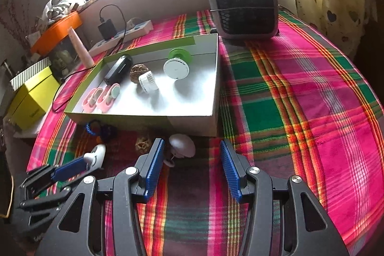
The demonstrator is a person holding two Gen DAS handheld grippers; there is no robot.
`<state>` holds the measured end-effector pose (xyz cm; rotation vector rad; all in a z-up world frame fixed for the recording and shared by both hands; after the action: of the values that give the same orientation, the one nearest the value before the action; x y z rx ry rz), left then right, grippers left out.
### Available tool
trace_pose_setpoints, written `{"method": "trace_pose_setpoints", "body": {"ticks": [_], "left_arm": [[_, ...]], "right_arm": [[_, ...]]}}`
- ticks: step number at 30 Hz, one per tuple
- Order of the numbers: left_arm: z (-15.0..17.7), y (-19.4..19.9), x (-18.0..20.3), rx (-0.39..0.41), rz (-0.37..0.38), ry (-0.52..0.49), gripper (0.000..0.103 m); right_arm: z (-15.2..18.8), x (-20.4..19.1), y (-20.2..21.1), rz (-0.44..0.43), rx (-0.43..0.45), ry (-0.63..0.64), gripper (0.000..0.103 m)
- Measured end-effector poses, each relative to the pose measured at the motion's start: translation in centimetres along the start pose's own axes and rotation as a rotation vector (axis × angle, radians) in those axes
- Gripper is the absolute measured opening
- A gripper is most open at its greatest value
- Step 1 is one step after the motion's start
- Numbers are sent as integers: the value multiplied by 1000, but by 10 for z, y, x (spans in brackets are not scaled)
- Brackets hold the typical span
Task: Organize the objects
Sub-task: 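Grasp the white round toy with the left tool while the right tool grasps a small white egg-shaped item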
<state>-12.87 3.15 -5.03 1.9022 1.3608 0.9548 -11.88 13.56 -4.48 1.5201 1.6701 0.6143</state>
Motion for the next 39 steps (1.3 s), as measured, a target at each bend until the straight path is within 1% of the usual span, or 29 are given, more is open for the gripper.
{"method": "trace_pose_setpoints", "body": {"ticks": [4,7,9,10,11,16,21,22,23,29,39], "left_arm": [[0,0,0,1,0,-3,38],[0,0,1,1,3,-1,38],[0,0,0,1,3,0,38],[0,0,0,0,3,0,38],[0,0,0,0,3,0,38],[0,0,0,0,4,1,39],[0,-1,0,0,3,1,39],[0,-1,0,0,3,-1,39],[0,-1,0,0,1,-3,39],[-1,-2,1,-10,-9,-7,39],[-4,-3,3,-6,-3,-1,39]], "right_arm": [[0,4,-1,23,1,-12,49],[2,4,0,44,2,5,49],[4,1,0,55,1,29,45],[4,-1,0,51,3,38,40],[4,-2,0,52,4,46,37],[4,-7,0,60,6,82,31],[5,-8,0,47,3,81,29],[5,-9,0,41,3,81,25],[5,-9,0,35,4,82,23],[7,-13,1,30,2,95,23],[11,-17,2,15,-2,109,23]]}}
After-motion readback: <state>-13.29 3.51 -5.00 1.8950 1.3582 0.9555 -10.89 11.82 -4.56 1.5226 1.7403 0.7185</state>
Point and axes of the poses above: each gripper's, at about its wrist camera, not at the fingertips, and y roughly against the way its jaws point, x to its right, z to its underside, the point moved 8 cm from there along -y, roughly the way its jaws point, and after that the axes turned 4 degrees about -x, right-handed, at the moved point
